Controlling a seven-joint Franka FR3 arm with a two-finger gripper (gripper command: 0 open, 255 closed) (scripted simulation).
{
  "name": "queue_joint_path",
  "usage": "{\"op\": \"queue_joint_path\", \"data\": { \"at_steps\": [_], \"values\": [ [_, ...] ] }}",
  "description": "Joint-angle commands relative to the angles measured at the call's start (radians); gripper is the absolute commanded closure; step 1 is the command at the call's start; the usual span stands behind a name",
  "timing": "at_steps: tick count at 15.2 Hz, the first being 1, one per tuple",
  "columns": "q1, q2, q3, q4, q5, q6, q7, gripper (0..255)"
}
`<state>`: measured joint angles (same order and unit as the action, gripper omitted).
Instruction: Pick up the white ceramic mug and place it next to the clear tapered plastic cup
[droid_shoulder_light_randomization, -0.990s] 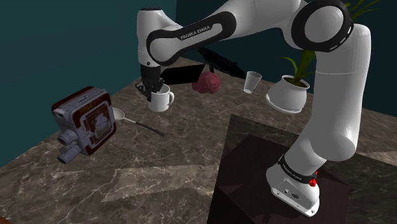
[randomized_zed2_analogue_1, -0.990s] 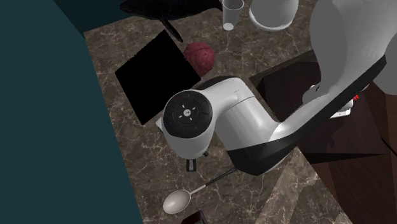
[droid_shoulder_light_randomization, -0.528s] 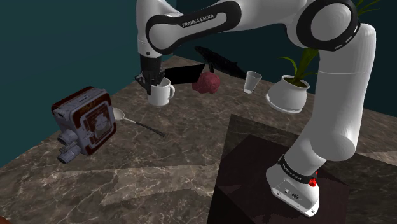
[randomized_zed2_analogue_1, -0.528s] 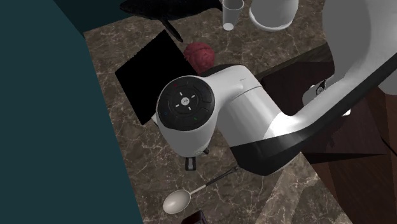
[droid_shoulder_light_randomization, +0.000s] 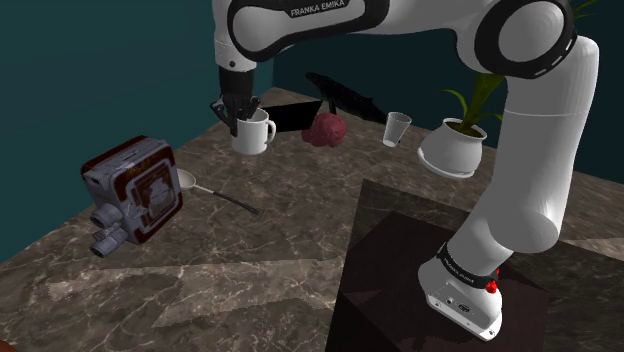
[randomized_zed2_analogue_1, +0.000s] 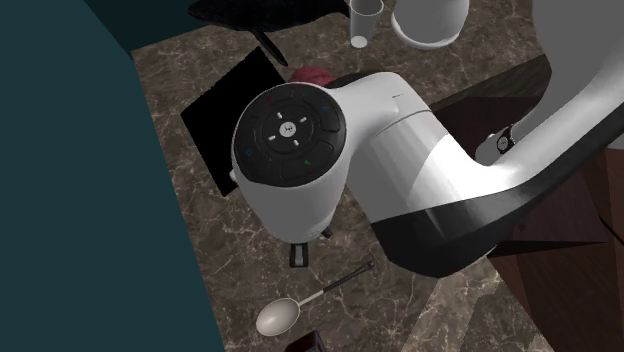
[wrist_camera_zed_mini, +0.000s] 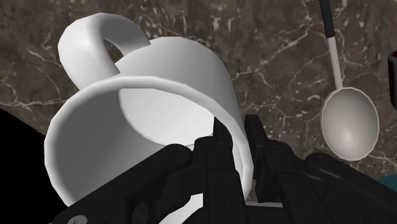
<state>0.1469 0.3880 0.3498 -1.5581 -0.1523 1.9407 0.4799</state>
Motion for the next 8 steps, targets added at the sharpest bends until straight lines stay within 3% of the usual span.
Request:
{"op": "queue_joint_path", "data": {
  "at_steps": [1, 8],
  "values": [
    [0.000, -0.005, 0.001, 0.023, 0.003, -0.027, -0.003, 255],
    [0.004, -0.015, 0.004, 0.103, 0.009, -0.117, -0.009, 255]
  ]
}}
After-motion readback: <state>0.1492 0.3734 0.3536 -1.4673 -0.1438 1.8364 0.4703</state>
